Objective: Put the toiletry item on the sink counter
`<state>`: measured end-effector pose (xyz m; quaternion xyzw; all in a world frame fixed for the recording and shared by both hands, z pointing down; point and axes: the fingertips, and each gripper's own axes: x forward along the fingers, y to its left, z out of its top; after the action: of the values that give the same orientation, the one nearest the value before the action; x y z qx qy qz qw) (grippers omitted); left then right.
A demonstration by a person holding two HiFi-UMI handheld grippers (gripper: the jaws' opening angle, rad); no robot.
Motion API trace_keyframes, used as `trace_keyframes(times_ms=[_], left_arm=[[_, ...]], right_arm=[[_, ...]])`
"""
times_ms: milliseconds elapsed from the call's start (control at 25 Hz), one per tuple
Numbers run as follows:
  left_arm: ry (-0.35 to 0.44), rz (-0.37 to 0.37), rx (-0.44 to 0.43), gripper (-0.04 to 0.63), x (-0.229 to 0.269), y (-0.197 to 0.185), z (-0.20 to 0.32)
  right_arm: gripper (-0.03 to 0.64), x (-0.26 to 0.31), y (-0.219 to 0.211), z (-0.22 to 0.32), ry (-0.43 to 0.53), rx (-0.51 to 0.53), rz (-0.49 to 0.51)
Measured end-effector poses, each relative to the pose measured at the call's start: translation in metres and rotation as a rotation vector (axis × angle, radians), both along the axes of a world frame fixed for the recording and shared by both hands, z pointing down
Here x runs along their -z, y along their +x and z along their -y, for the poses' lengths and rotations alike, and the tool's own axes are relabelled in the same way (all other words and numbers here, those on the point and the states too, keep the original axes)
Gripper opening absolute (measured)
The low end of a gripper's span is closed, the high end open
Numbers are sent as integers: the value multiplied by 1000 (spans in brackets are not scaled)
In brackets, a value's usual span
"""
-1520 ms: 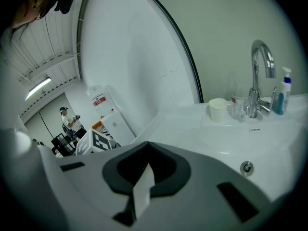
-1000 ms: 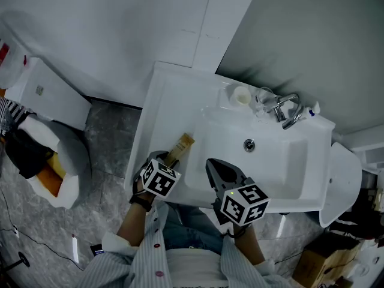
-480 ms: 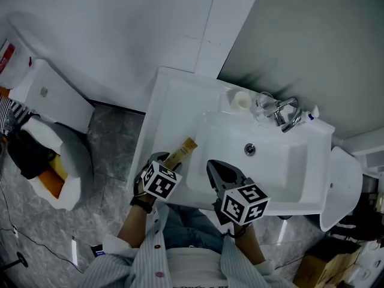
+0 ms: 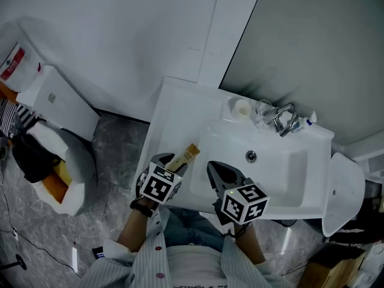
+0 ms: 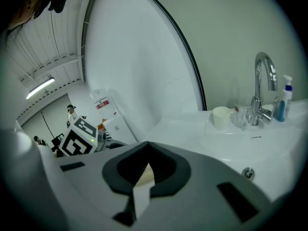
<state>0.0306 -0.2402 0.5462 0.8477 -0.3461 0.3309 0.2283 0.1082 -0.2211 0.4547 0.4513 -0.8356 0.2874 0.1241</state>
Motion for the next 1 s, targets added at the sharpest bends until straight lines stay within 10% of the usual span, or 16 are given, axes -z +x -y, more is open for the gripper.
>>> trace_keyframes(times_ms=[1000], left_arm=[[300, -496, -34, 87, 209, 33, -4]], right_arm=[[9, 105, 2, 9, 284, 18, -20]])
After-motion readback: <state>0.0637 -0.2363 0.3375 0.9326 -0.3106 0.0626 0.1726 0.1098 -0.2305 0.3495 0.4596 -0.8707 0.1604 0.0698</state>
